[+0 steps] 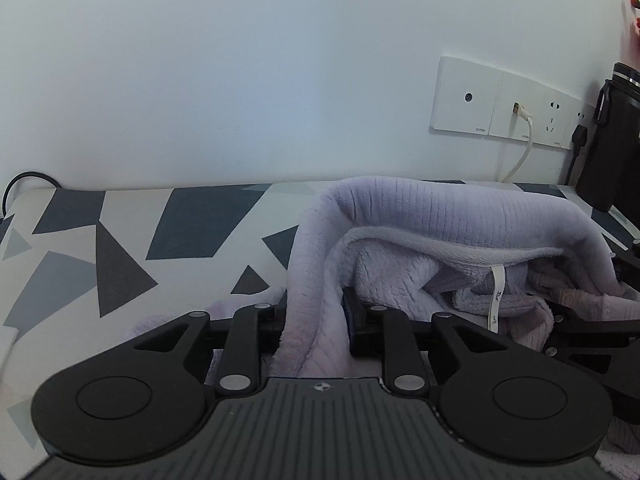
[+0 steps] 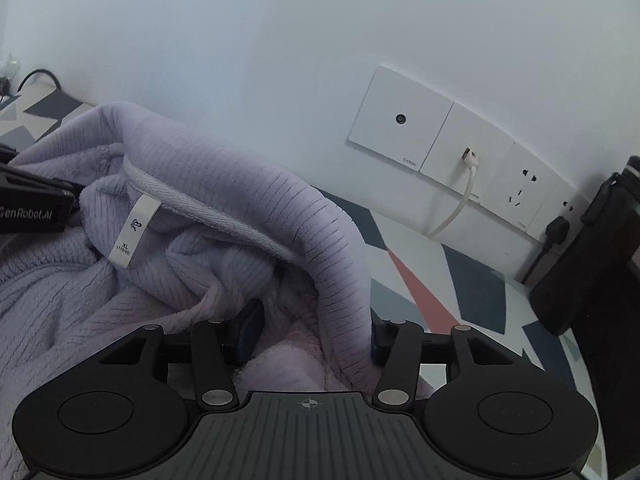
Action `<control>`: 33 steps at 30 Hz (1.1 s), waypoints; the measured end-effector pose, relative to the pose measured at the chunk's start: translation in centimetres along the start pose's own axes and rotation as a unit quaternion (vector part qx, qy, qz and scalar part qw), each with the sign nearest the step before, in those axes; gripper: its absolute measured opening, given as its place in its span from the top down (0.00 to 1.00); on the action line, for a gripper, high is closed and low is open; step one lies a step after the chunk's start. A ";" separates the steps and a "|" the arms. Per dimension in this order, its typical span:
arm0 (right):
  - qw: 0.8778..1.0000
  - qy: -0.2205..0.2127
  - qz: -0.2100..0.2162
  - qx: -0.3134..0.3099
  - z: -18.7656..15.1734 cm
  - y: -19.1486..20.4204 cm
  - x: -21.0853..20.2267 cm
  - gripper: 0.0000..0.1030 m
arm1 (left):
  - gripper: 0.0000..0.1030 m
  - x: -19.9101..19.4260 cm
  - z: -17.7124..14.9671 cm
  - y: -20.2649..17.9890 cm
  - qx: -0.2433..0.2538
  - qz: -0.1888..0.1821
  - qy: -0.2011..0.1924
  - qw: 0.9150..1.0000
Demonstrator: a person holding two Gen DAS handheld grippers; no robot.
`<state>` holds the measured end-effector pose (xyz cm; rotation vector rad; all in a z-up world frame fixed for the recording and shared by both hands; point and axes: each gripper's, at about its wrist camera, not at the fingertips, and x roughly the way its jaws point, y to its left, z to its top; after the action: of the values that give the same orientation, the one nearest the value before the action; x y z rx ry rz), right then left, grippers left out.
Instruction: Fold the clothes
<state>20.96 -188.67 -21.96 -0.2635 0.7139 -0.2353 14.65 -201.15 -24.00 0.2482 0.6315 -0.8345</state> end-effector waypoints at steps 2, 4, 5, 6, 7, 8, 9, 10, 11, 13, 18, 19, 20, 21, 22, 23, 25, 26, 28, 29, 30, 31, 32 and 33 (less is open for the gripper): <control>1.000 0.003 -0.012 -0.008 -0.3 0.5 -0.5 0.55 | 0.77 -0.5 -0.3 -0.2 0.006 0.002 0.001 1.000; 1.000 0.007 -0.021 -0.010 -0.6 0.8 -1.0 0.55 | 0.77 -1.1 -0.6 -0.4 0.012 0.004 0.002 1.000; 1.000 0.008 -0.026 -0.009 -0.9 0.9 -1.4 0.55 | 0.77 -1.5 -0.9 -0.6 0.016 0.004 0.002 1.000; 0.999 0.009 -0.031 -0.009 -1.2 1.0 -1.7 0.55 | 0.76 -1.7 -1.2 -0.6 0.018 0.004 0.001 1.000; 0.999 0.010 -0.036 -0.010 -1.5 1.1 -2.1 0.55 | 0.76 -2.0 -1.4 -0.7 0.020 0.004 0.001 1.000; 0.999 0.010 -0.041 -0.010 -1.9 1.1 -2.4 0.55 | 0.76 -2.3 -1.7 -0.8 0.021 0.003 0.001 1.000; 0.999 0.012 -0.044 -0.009 -2.2 1.1 -2.8 0.55 | 0.76 -2.6 -1.9 -0.8 0.022 0.002 0.001 1.000; 0.999 0.013 -0.046 -0.008 -2.5 1.0 -3.1 0.55 | 0.76 -2.8 -2.1 -0.8 0.022 0.001 0.001 1.000; 0.999 0.015 -0.049 -0.005 -2.8 0.9 -3.5 0.55 | 0.76 -3.0 -2.3 -0.8 0.022 0.000 0.001 1.000; 0.998 0.020 -0.057 0.003 -3.3 0.4 -3.9 0.56 | 0.76 -3.3 -2.5 -0.8 0.022 -0.001 0.002 1.000; 0.995 0.035 -0.072 0.067 -4.1 -2.5 -3.4 0.48 | 0.69 -3.8 -2.3 -2.0 0.078 0.006 0.003 0.997; 0.993 0.040 -0.073 0.082 -4.1 -3.1 -3.0 0.46 | 0.64 -4.0 -2.2 -2.4 0.099 0.007 0.003 0.995; 0.992 0.046 -0.072 0.097 -4.1 -3.8 -2.6 0.43 | 0.61 -4.2 -2.0 -2.8 0.120 0.007 0.004 0.993; 0.990 0.053 -0.071 0.109 -4.0 -4.3 -2.3 0.42 | 0.54 -4.5 -1.8 -3.2 0.138 0.005 0.004 0.990; 0.989 0.059 -0.068 0.118 -3.9 -4.7 -2.1 0.42 | 0.50 -5.1 -1.6 -2.7 0.129 -0.015 0.002 0.992; 0.988 0.064 -0.065 0.125 -3.8 -5.1 -1.9 0.41 | 0.46 -5.9 -1.2 -2.0 0.112 -0.038 0.003 0.993; 0.987 0.070 -0.058 0.132 -3.7 -5.4 -1.7 0.40 | 0.25 -7.9 -1.0 -0.1 0.078 -0.072 -0.005 0.994; 0.987 0.071 -0.055 0.133 -3.8 -5.5 -1.8 0.40 | 0.24 -8.9 -0.9 0.9 0.060 -0.089 -0.008 0.994; 0.987 0.069 -0.044 0.139 -3.9 -5.7 -2.0 0.38 | 0.20 -10.9 -1.0 3.3 0.023 -0.097 -0.013 0.995; 0.987 0.069 -0.037 0.142 -3.9 -5.9 -2.3 0.38 | 0.18 -11.8 -1.2 4.7 0.002 -0.089 -0.015 0.996; 0.987 0.068 -0.029 0.146 -3.7 -6.3 -2.8 0.35 | 0.16 -12.8 -1.4 6.1 -0.018 -0.082 -0.017 0.996; 0.986 0.064 -0.022 0.149 -3.6 -6.6 -3.4 0.31 | 0.16 -13.7 -1.6 7.4 -0.038 -0.074 -0.019 0.996; 0.987 0.053 -0.018 0.153 -3.4 -6.9 -4.4 0.21 | 0.16 -14.5 -1.8 8.8 -0.058 -0.066 -0.019 0.996; 0.987 0.041 -0.013 0.156 -3.2 -7.1 -5.5 0.12 | 0.16 -14.7 -2.5 9.8 -0.067 -0.055 -0.004 0.996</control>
<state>13.96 -194.22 -18.69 0.0350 0.7438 -0.3803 13.57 -184.65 -17.40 0.0891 0.6953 -0.8951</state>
